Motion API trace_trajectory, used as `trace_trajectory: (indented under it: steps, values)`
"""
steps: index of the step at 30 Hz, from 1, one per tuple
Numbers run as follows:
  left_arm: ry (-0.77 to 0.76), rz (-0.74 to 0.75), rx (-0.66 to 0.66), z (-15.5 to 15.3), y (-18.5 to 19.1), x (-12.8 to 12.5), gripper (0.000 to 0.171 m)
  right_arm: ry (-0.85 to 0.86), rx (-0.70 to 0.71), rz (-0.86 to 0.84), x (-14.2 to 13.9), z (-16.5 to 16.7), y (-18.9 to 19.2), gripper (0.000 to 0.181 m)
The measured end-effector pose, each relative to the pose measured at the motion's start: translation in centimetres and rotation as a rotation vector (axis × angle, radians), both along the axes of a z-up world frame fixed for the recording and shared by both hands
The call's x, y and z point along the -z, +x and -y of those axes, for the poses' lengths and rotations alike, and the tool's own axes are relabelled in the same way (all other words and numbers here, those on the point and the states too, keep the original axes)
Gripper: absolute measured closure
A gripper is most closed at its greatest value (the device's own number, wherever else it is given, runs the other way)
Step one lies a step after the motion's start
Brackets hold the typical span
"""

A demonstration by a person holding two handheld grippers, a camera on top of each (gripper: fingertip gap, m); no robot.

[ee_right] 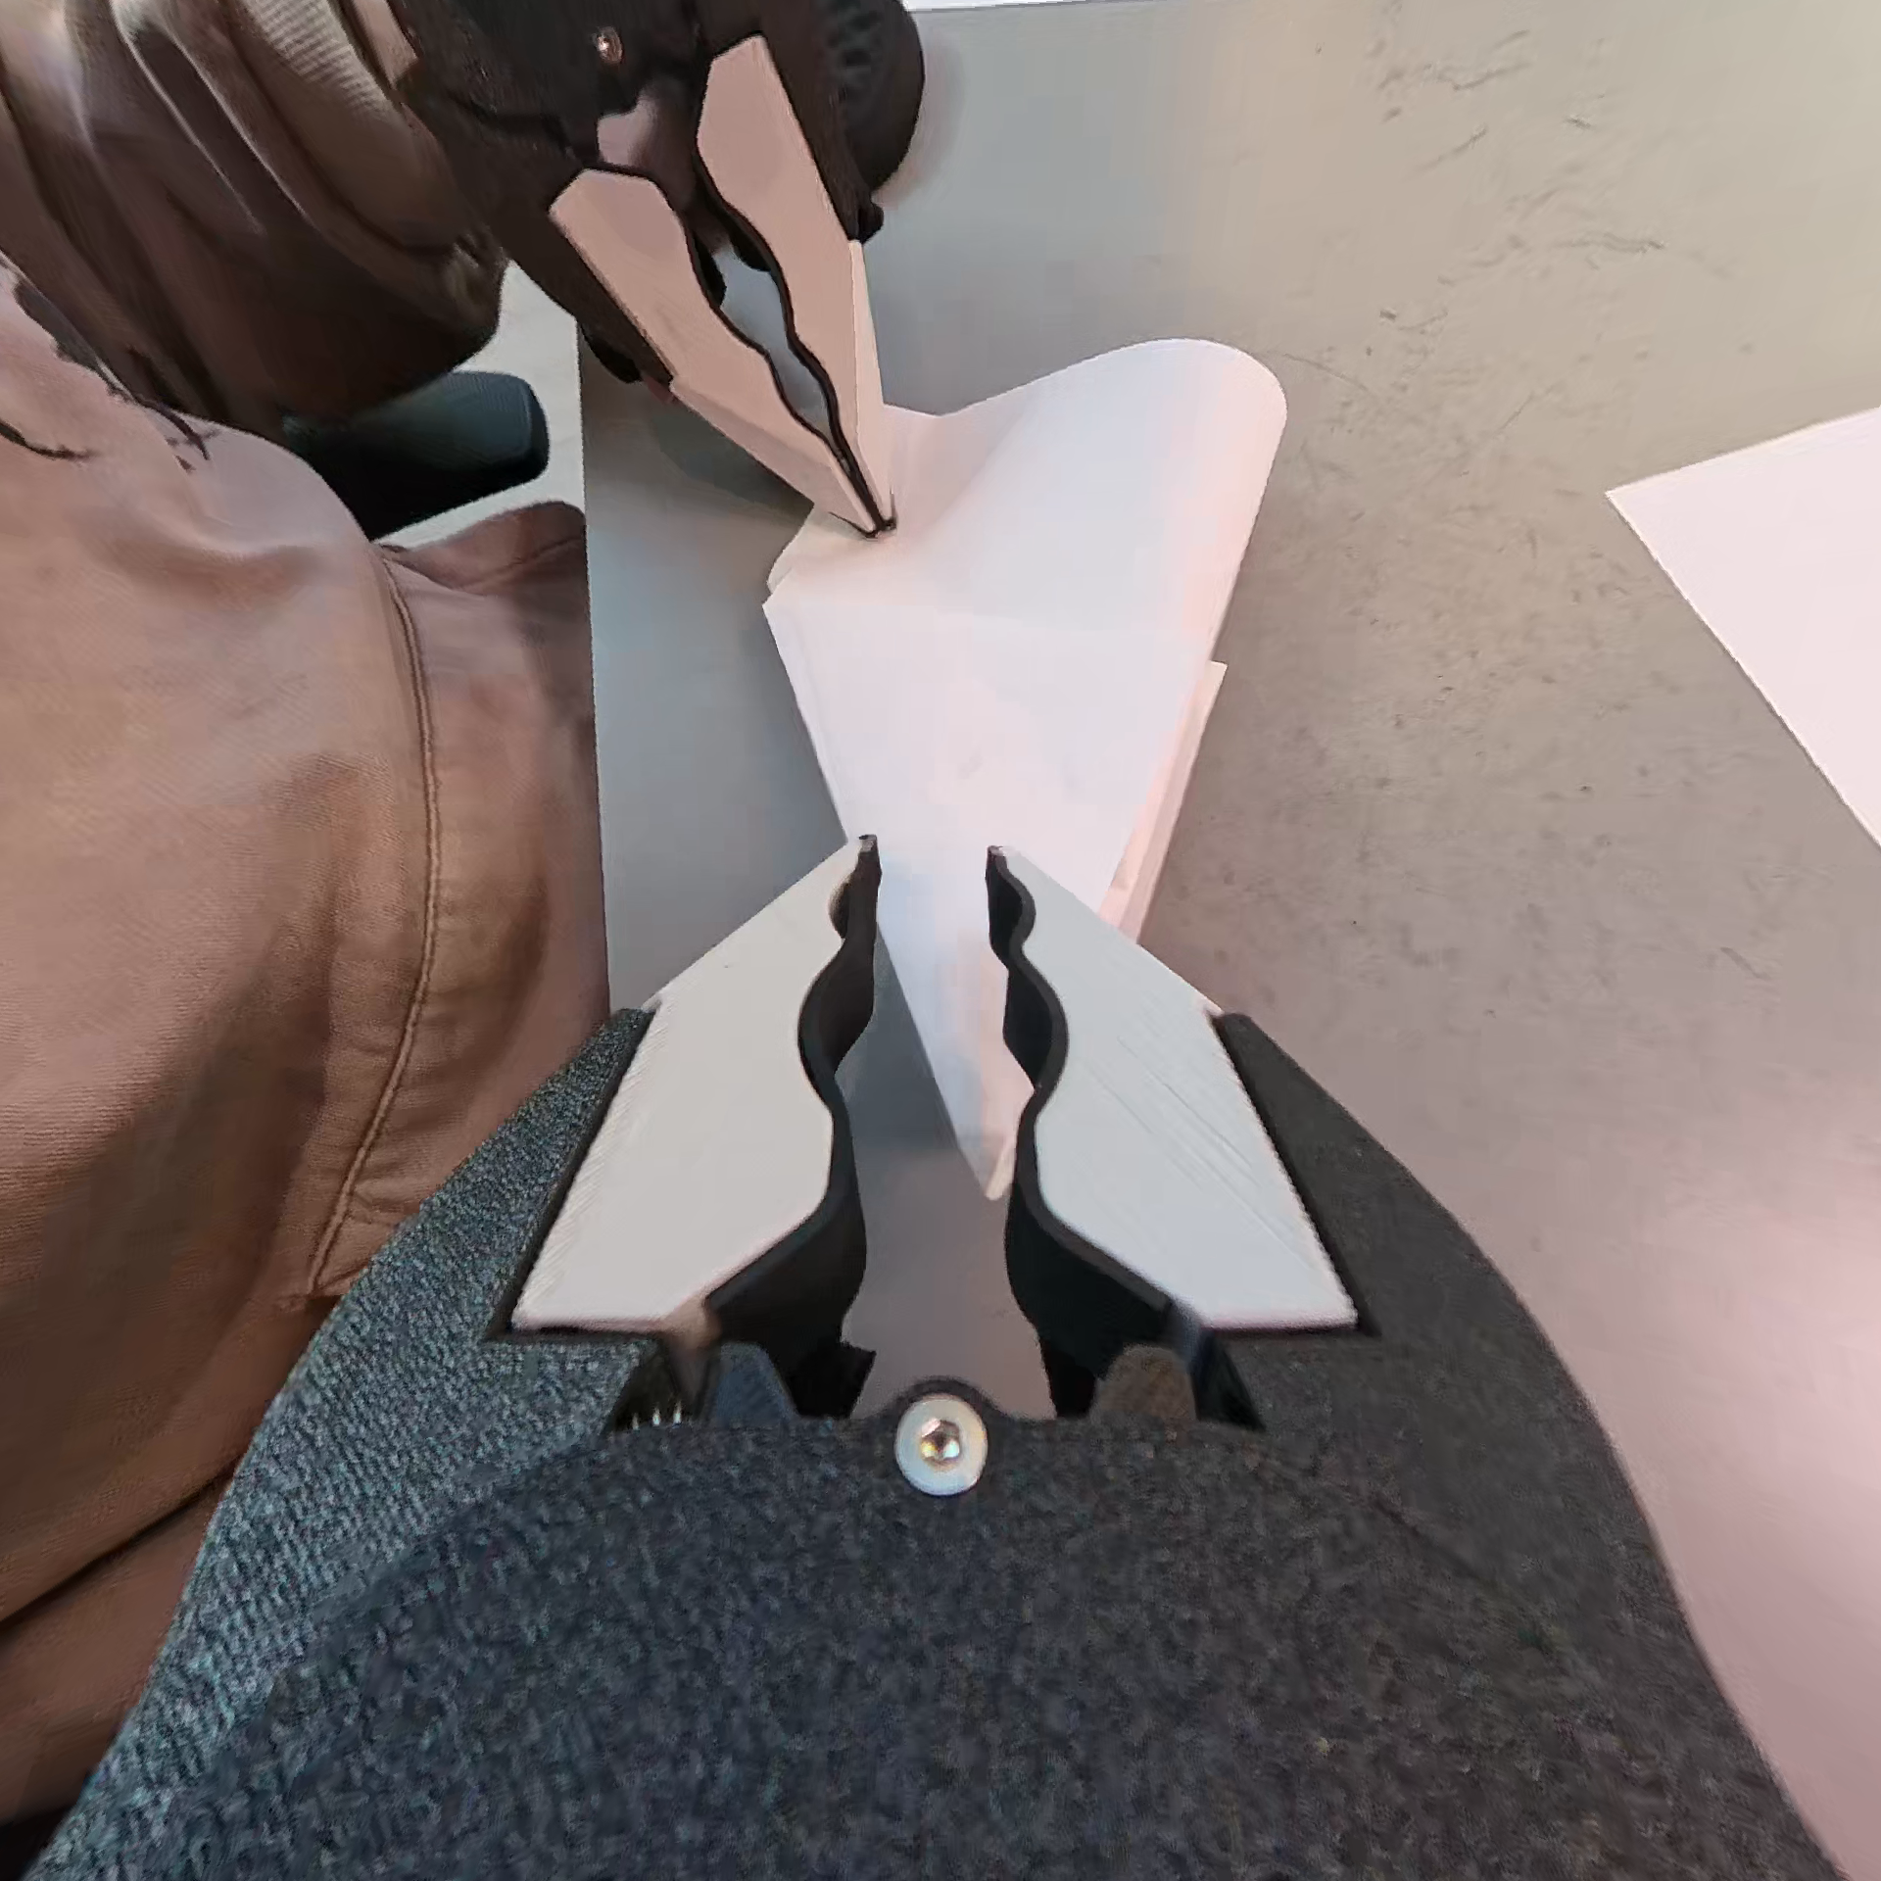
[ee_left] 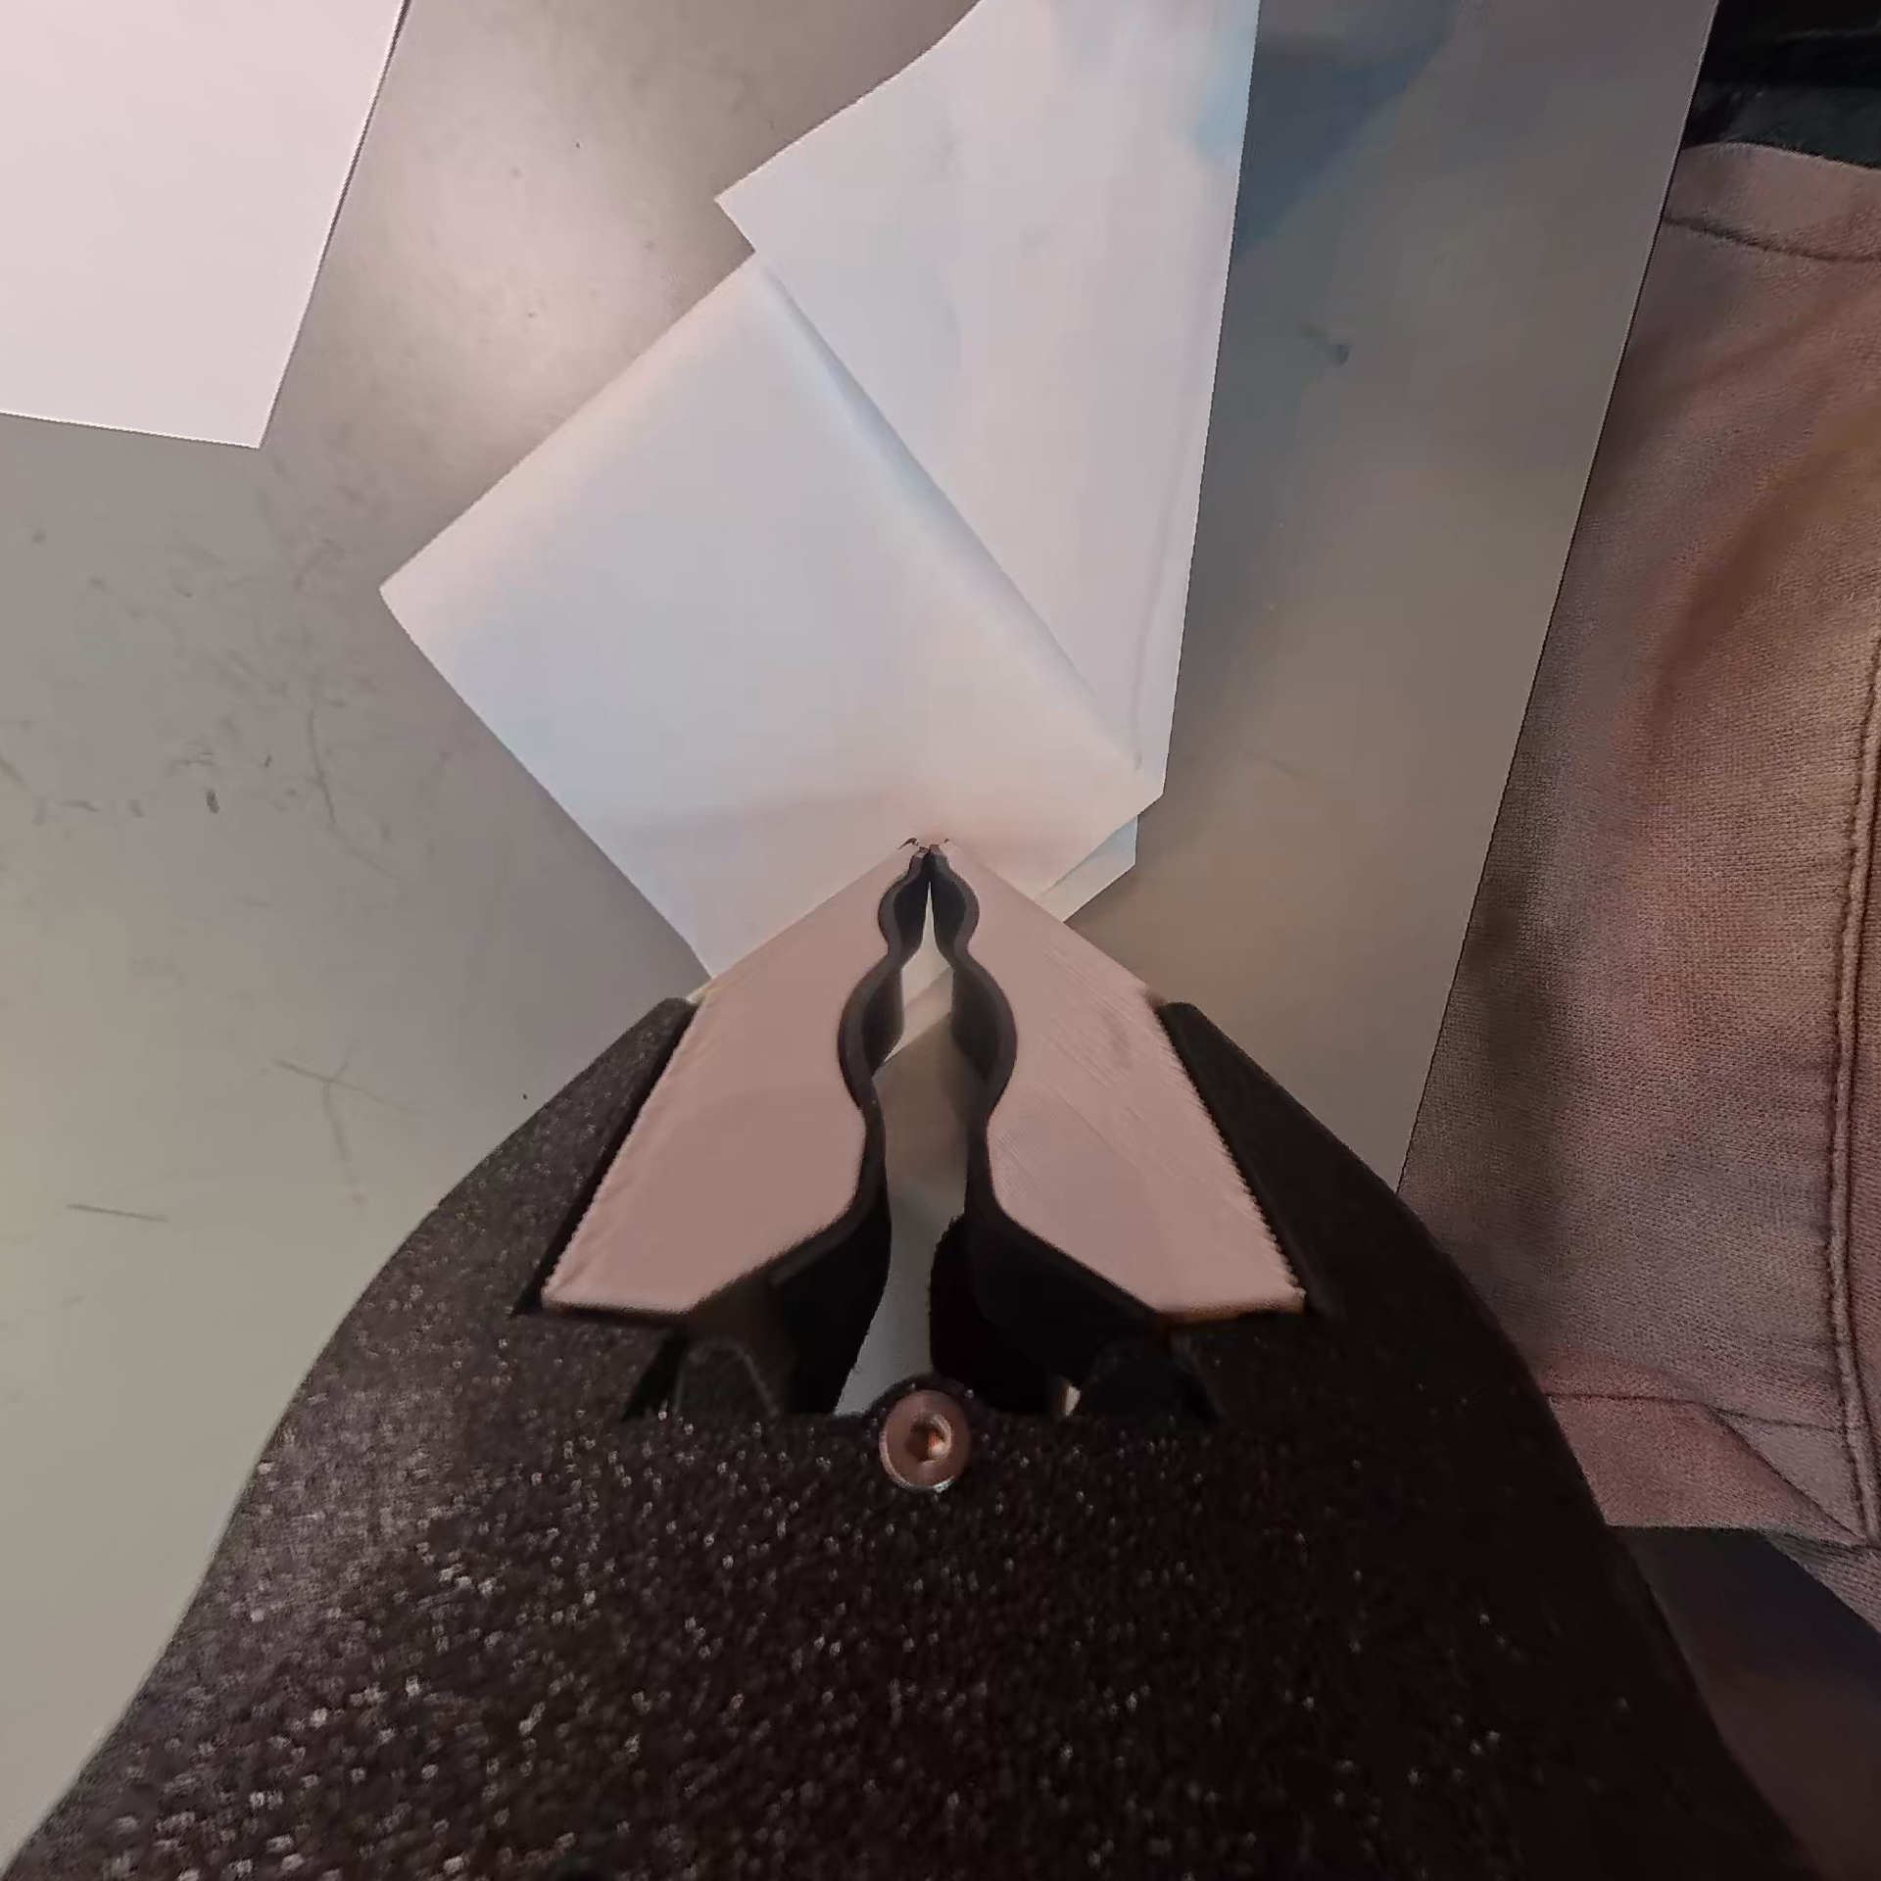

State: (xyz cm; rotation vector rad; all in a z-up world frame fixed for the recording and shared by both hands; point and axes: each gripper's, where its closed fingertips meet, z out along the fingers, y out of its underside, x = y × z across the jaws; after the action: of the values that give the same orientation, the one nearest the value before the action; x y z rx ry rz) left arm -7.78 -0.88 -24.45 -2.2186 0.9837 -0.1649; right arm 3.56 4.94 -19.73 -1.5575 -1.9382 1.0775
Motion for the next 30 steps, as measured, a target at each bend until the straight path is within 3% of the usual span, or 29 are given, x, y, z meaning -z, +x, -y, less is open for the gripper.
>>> trace_trajectory:
  steps: [2,6,10,15,19,21,24,27,30]
  values:
    - [-0.003,0.001,-0.001,0.0,0.0,0.0,0.171,0.062,0.080,0.041,0.7,-1.9,0.0,0.164]
    - [-0.003,0.004,-0.002,0.0,0.0,0.0,0.171,0.279,0.078,0.153,3.5,-3.0,0.5,0.166]
    - [-0.029,-0.027,0.018,0.1,-0.1,-0.5,0.171,0.405,0.051,0.163,4.3,-3.2,0.1,0.165]
    - [0.083,0.062,0.054,-3.9,2.1,-6.8,0.168,0.388,0.029,0.168,4.3,-3.3,-0.4,0.165]
    - [0.033,-0.162,0.101,-7.4,1.3,-5.8,0.163,0.392,0.003,0.162,4.3,-3.3,-0.5,0.166]
    - [-0.012,-0.154,0.148,-8.4,1.8,-5.4,0.162,0.380,-0.014,0.151,4.3,-3.2,-0.4,0.167]
    - [-0.106,-0.212,0.169,-10.0,0.8,-2.9,0.151,0.318,-0.012,0.127,4.2,-3.3,-0.6,0.166]
    - [-0.174,-0.240,0.192,-9.7,0.0,-0.7,0.151,0.293,0.003,0.114,4.2,-3.8,-0.6,0.166]
    - [-0.171,-0.177,0.173,-9.5,0.1,-0.1,0.155,0.277,0.036,0.104,4.1,-4.5,-0.5,0.166]
